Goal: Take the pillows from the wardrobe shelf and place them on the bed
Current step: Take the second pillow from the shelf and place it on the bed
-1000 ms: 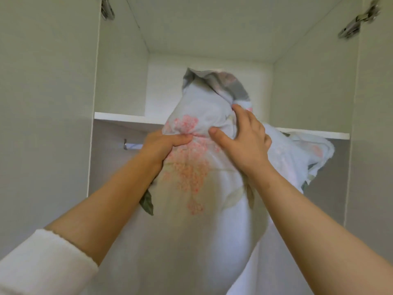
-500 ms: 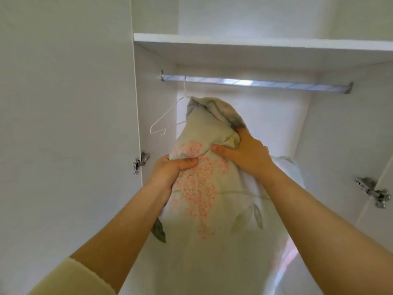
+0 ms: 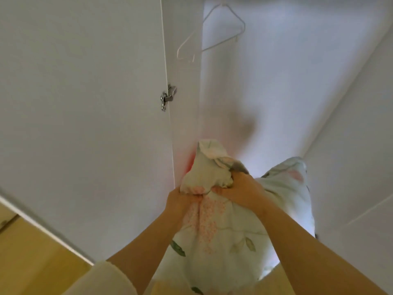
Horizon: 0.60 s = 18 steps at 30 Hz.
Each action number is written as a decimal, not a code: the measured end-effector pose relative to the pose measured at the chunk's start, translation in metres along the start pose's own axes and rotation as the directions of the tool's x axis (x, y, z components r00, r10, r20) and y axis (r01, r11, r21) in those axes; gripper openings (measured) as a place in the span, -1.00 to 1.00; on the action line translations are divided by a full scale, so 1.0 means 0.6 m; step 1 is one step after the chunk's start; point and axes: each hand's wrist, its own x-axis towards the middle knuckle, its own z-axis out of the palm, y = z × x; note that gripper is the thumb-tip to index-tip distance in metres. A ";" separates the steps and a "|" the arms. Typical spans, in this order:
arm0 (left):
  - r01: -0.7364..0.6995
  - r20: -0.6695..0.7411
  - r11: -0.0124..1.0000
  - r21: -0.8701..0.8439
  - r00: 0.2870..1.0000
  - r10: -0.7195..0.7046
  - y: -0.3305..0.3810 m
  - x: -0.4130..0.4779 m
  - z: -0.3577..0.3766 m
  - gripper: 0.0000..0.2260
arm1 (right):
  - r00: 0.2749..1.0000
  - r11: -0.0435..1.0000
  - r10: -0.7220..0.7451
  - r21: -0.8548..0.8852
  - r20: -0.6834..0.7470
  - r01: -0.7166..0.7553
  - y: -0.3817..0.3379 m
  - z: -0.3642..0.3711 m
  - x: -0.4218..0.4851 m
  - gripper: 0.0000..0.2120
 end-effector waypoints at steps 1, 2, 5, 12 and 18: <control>0.024 0.005 0.999 0.039 1.000 -0.025 -0.023 0.009 -0.008 -0.66 | 0.999 1.000 0.019 -0.007 0.034 -0.018 0.007 0.024 -0.001 -0.62; 0.055 0.017 0.995 0.081 0.998 -0.056 -0.042 0.014 -0.014 -0.70 | 0.997 0.999 0.034 -0.018 0.063 -0.033 0.015 0.045 -0.003 -0.62; 0.127 0.028 0.972 0.197 0.990 -0.135 -0.078 0.020 -0.031 -0.66 | 0.992 0.998 0.048 -0.041 0.119 -0.044 0.028 0.096 -0.014 -0.62; 0.099 0.021 0.891 0.442 0.992 -0.121 -0.130 0.003 -0.076 -0.57 | 0.948 0.984 0.173 -0.086 0.267 -0.155 0.026 0.172 -0.036 -0.60; 0.246 -0.107 0.906 0.344 0.969 -0.222 -0.177 -0.029 -0.127 -0.65 | 0.928 0.998 0.056 -0.053 0.370 -0.039 0.034 0.229 -0.042 -0.58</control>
